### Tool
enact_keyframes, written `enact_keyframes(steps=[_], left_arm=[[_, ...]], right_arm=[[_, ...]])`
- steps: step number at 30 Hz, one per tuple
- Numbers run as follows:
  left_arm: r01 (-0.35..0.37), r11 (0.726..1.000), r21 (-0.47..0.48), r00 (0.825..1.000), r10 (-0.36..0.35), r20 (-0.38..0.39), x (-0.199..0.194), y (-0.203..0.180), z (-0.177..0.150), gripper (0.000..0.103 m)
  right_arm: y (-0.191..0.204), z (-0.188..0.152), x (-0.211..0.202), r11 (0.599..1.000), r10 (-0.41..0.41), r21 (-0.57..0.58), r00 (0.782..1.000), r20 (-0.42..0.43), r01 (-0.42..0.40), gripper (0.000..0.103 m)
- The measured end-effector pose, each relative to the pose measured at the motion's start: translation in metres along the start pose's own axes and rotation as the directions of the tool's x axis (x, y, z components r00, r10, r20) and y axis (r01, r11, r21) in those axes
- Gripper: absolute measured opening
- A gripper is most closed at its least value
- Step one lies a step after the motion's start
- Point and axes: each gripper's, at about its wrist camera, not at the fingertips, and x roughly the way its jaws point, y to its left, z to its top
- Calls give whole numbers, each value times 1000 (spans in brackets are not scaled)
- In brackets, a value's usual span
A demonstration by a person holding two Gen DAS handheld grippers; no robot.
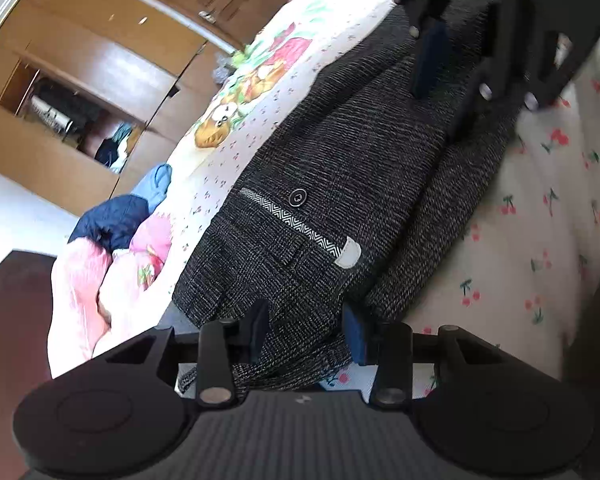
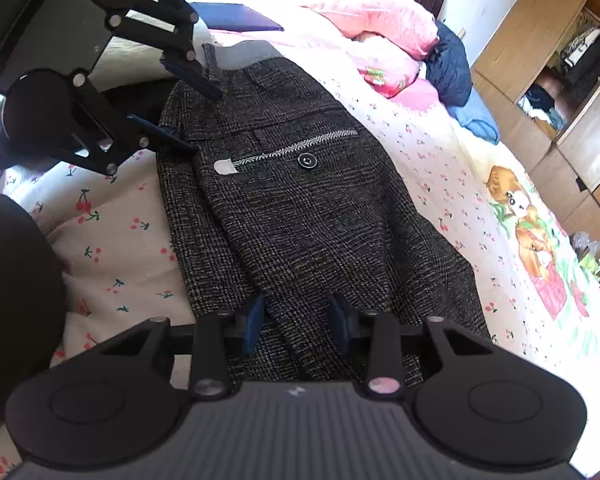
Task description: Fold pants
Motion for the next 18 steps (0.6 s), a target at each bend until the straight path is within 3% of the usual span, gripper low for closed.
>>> enact_keyframes(steps=[2,5,10,12,14,16,18], left_arm=[[0,1000,-2,1000,0,-7,0,3,0,53],[-10,1000,-16,1000,10,-12,1,10,1,39],[-19,999,-43,998,16,-60,2,24,-11,27],[-30,998,-47,996,26,-86,0,27,-19,27],[-58,994,-88,995,50,-87,-5,33,-22,27],[-46,992,-119,999,43,-28,-17,35,-18,28],[-14,996,-85,1000,16,19,-19,30,-12,29]], right_arm=[[0,3,0,1000,24,6,999,-27,-23,6],[-2,10,-2,995,79,56,996,-36,-77,2],[5,21,-10,983,167,85,986,-28,-164,1],[12,20,-4,973,213,101,976,-46,-208,0],[19,21,-4,977,193,96,981,-31,-189,1],[16,21,-7,980,159,123,987,-17,-156,2],[12,20,-11,983,122,136,993,4,-121,10]])
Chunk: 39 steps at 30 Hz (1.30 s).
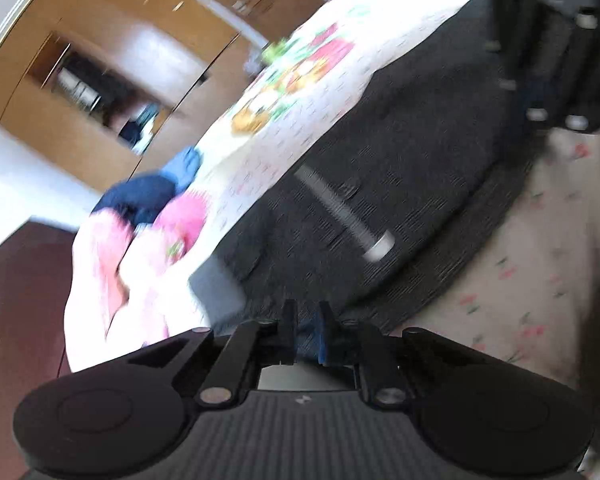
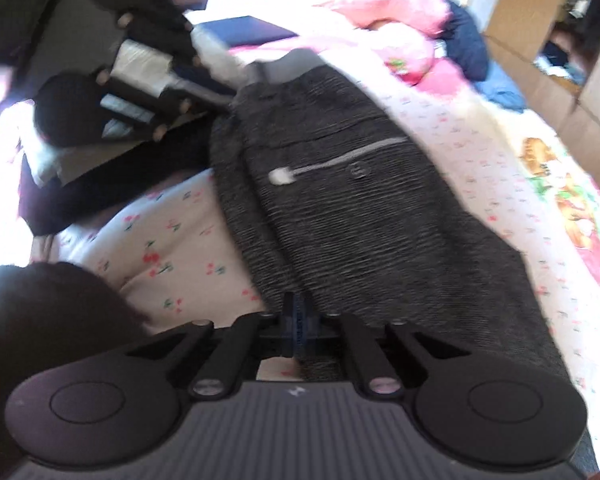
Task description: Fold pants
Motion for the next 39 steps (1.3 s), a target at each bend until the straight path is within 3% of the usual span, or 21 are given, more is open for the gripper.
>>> enact_keyframes(steps=[3,5,8,13,17,20,23,26,30,35,39], left_arm=[[10,998,69,1000,-11,23,9,-8,0,38],[-3,998,67,1000,3,6,17,-3,-4,39],[-52,994,99,999,52,-4,19,0,-12,43],[-81,982,169,997,80,12,27,2,-22,60],[-59,984,168,998,53,38,31,14,-18,60],[3,991,135,999,-8,43,27,29,-20,60],[35,993,108,998,-41,54,26,40,-22,60],[22,984,175,997,-34,63,34,32,-20,60],[70,968,239,992,-93,86,26,20,-22,60],[54,969,240,993,-77,88,39,14,-18,60],[35,939,341,990,-79,115,35,5,-24,59]], right_arm=[[2,1,-1,998,-27,-50,1000,4,27,21],[4,6,2,998,-14,-64,1000,21,16,26],[9,16,14,995,3,-95,1000,28,0,42],[15,26,38,996,3,-90,1000,9,-3,41],[5,34,31,999,35,5,999,-7,-35,38],[-2,35,13,993,97,62,995,27,-98,38],[0,34,10,997,51,49,998,39,-53,38],[5,32,27,1000,14,24,1000,2,-14,38],[13,32,38,999,-15,-41,1000,4,15,38],[12,41,47,998,-52,-27,998,23,53,36],[17,42,44,995,-49,-88,998,33,52,36]])
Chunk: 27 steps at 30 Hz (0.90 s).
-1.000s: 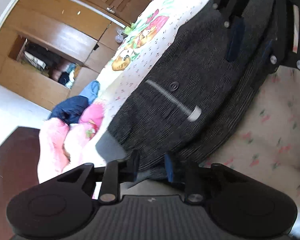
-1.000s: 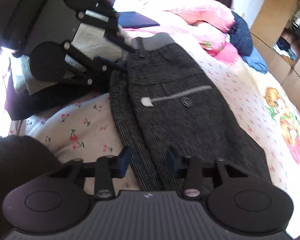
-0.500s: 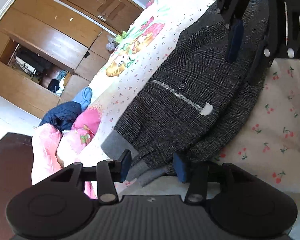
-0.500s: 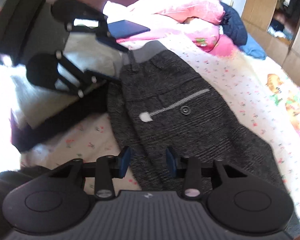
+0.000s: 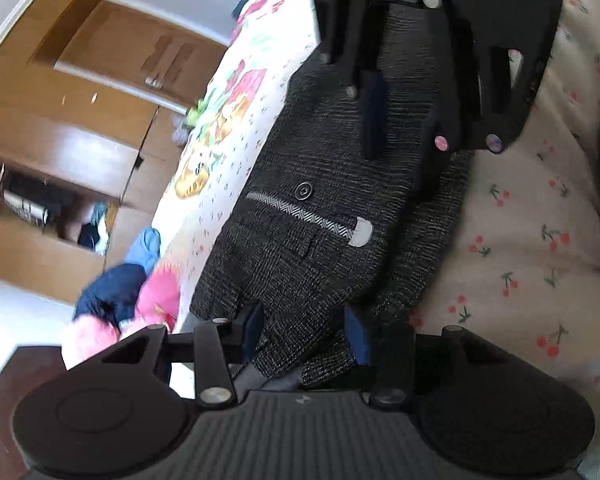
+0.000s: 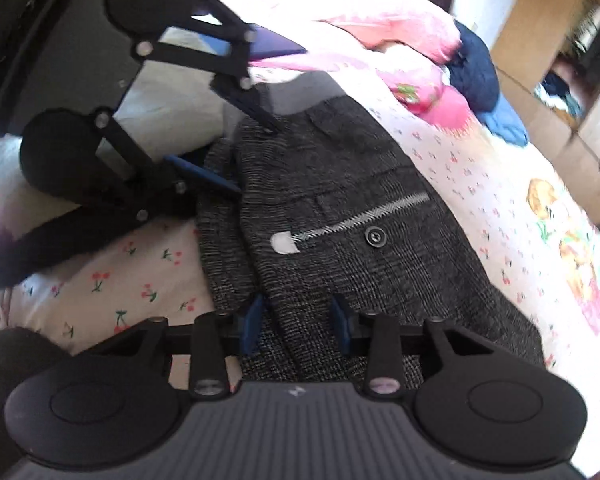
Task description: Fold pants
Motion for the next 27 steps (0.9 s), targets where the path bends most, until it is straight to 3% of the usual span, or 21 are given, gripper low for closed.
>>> enact_keyframes(steps=[2,4,6,7,8,9,12,17,19,22,25,27], left_arm=[[-22,999,-40,1000,22,-15,6,5,1,59],[-51,995,-91,998,48,-33,11,10,3,41],[-31,988,-152,999,26,-34,10,14,3,25],[-25,983,-183,999,19,-31,8,16,3,25],[-29,979,-201,999,23,-28,7,18,2,24],[-34,976,-214,999,28,-28,5,19,1,23],[-34,971,-238,999,27,-32,-4,19,-3,21],[-33,967,-252,999,25,-33,-24,17,-4,20],[-11,966,-260,999,-3,-55,-24,12,-4,20],[0,982,-189,994,-20,-104,-11,-8,-3,21],[-24,984,-176,993,3,-117,-17,-7,3,23],[-21,983,-181,992,-3,-130,-24,-4,1,24]], right_arm=[[5,-1,6,1000,-12,-23,1000,-9,12,36],[10,2,7,999,-29,-44,1000,2,29,39],[13,1,9,996,-55,-69,998,11,56,37],[13,1,12,995,-67,-75,998,11,67,36],[11,1,15,995,-73,-67,997,10,73,29],[9,2,16,997,-64,-42,998,6,64,15],[-3,9,10,999,-18,51,1000,2,18,5],[-5,12,-18,992,67,108,998,19,-68,5],[3,8,-18,996,46,75,999,26,-48,5],[8,4,14,996,58,64,996,-62,-54,13],[8,9,6,995,52,83,998,-34,-49,17],[1,3,-10,989,73,129,997,3,-73,26]])
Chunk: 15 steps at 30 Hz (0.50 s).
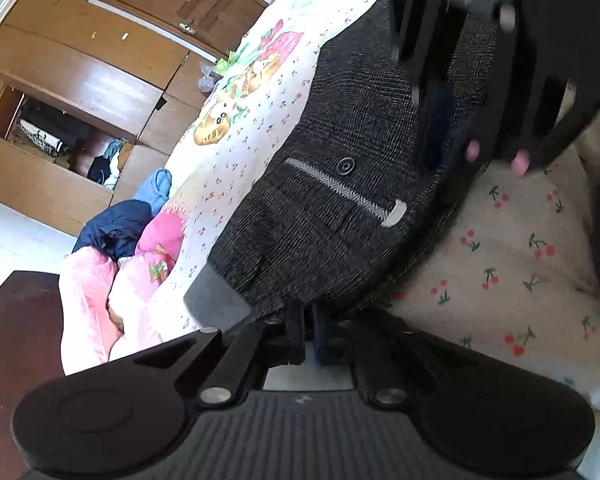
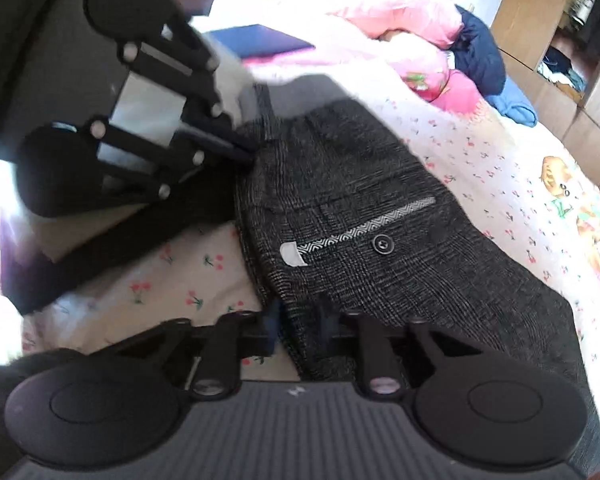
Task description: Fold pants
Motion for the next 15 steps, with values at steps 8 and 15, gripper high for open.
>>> enact_keyframes(steps=[8,15], left_arm=[[-35,998,-57,999,35,-9,-28,12,19,24],[156,980,-120,978,-137,156,-21,-27,103,24]], right_arm=[[-61,-48,-63,934,-123,343,992,41,102,26],[-140,-151,-110,673,-313,665,939,-141,324,26]])
